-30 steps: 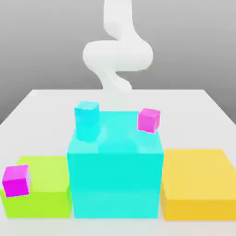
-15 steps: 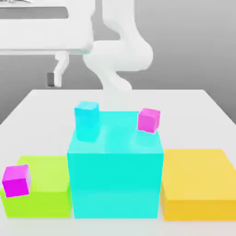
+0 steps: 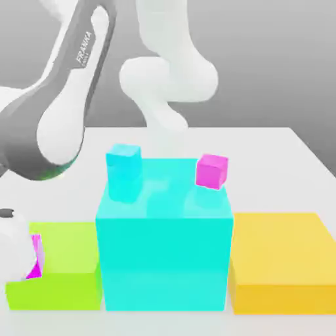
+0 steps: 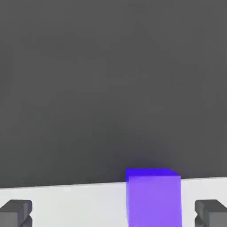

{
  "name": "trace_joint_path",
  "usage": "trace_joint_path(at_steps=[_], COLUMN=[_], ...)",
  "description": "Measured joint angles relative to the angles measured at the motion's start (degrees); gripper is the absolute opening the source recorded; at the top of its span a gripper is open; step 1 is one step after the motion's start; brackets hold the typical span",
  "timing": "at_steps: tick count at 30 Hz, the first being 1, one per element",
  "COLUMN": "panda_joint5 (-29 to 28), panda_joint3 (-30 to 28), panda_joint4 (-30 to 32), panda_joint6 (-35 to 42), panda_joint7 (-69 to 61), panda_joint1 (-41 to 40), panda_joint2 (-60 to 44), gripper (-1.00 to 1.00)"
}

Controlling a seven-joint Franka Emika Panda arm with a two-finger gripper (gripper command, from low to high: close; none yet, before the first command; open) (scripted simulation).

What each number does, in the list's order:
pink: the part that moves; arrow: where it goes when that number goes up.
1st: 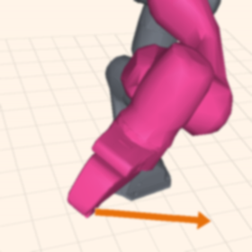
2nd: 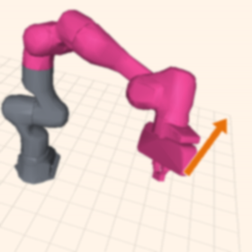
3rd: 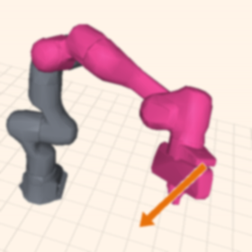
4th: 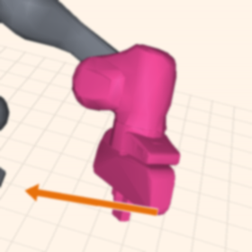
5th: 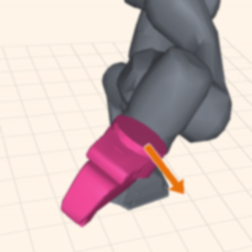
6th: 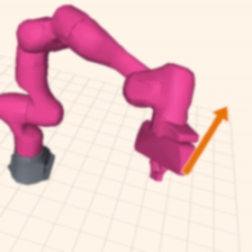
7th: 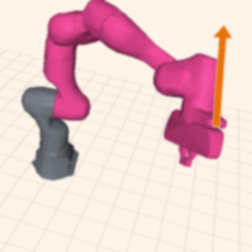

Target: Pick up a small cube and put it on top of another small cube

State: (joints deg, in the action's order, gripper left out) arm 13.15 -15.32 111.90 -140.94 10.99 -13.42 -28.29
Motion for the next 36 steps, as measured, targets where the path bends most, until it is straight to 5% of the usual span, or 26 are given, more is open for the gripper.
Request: trace_joint_path(at_steps=[5,6,17,33,36], panda_joint5=[1.91,2.25,0.39,-13.23,-12.01], panda_joint3=[1.90,2.25,-0.18,-7.73,-7.91], panda_joint4=[-2.62,-2.90,-0.83,20.66,23.49], panda_joint6=[-5.30,-6.13,-0.89,8.91,4.55], panda_joint7=[-2.72,-2.97,-1.19,33.81,34.54], panda_joint1=[-3.01,-3.30,-1.39,6.07,5.72], panda_joint2=[-10.27,-11.43,-4.23,28.89,27.18], gripper=[0.00,-1.00,-1.00,-1.00,-1.00])
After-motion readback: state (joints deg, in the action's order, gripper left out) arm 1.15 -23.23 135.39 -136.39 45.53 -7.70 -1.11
